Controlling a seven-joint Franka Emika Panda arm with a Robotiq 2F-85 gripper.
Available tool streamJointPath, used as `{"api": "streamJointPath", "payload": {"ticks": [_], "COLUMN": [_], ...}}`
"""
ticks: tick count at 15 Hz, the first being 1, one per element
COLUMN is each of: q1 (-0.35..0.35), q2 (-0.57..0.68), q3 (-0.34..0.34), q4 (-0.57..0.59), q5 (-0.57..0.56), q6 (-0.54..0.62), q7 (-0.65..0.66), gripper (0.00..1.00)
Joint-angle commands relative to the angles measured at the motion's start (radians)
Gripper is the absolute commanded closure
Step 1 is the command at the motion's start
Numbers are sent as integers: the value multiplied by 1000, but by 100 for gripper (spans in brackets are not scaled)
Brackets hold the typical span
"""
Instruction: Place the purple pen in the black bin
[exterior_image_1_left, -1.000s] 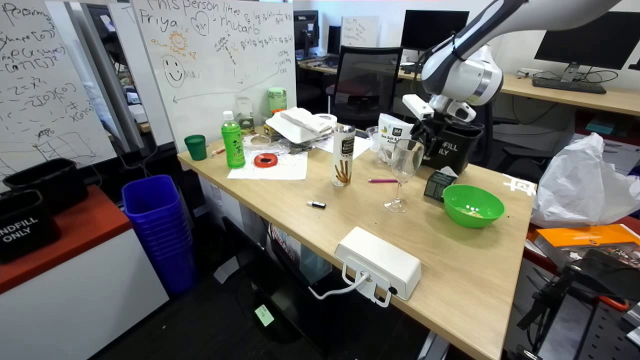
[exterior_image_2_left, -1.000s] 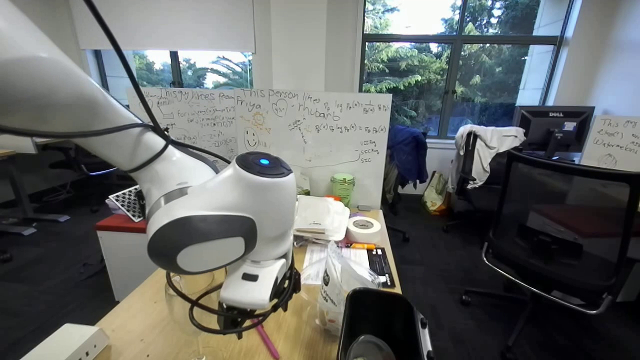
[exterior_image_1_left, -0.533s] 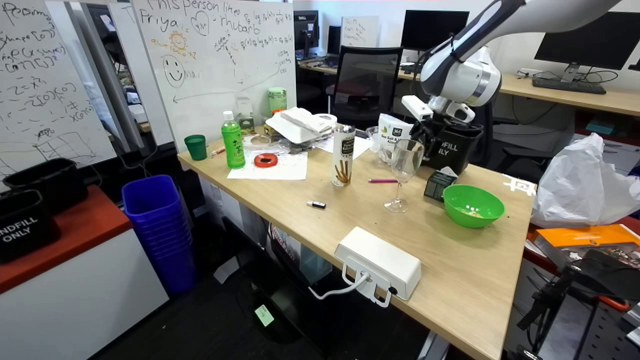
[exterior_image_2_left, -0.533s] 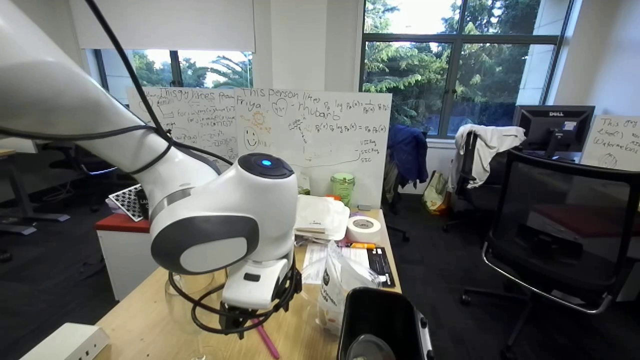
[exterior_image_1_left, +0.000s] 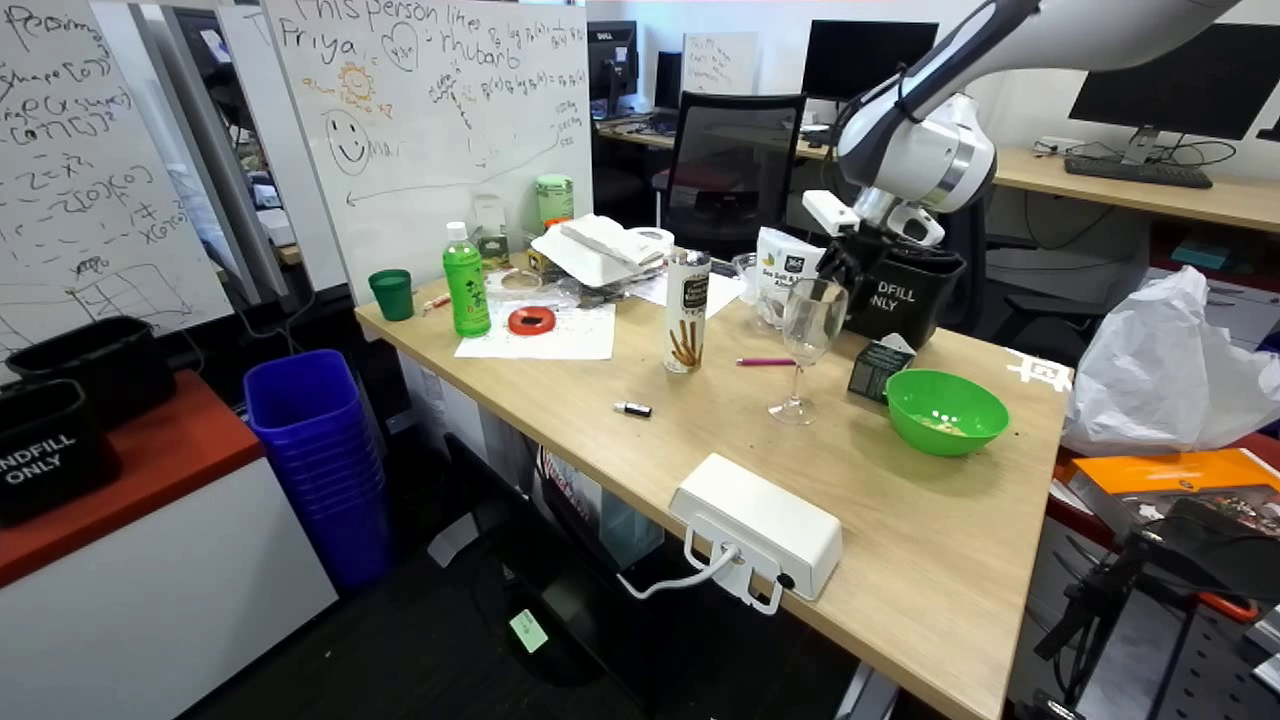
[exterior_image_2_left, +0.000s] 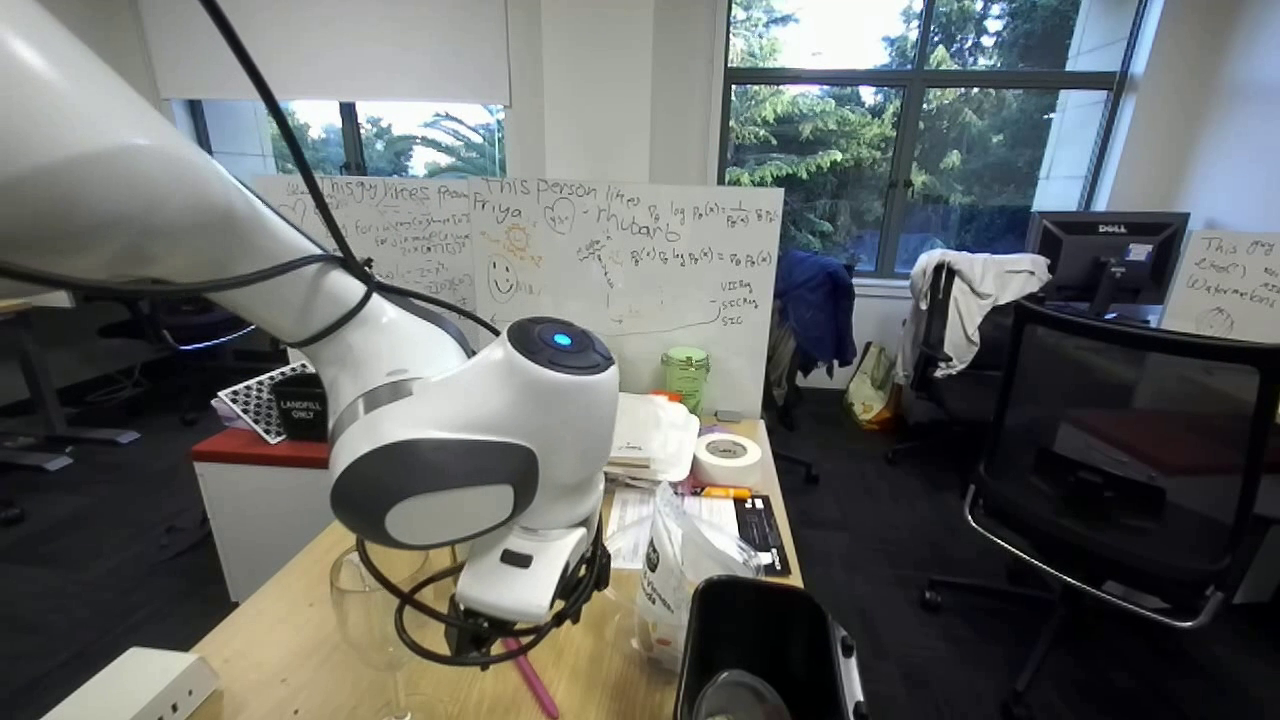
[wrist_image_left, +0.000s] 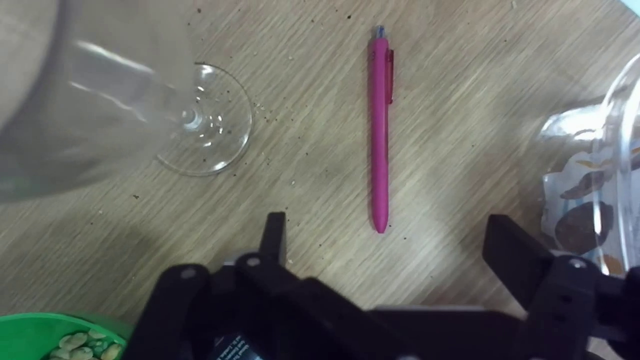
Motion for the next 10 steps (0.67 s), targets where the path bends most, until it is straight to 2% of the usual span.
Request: {"api": "streamJointPath", "payload": {"ticks": [1,10], "q1": [-17,-18], "q2": [80,262], "q3": [2,-13], "q4": [105,302], "q5": [34,3], "q6": [-83,-119], "q7": [29,162], "gripper": [0,0]}}
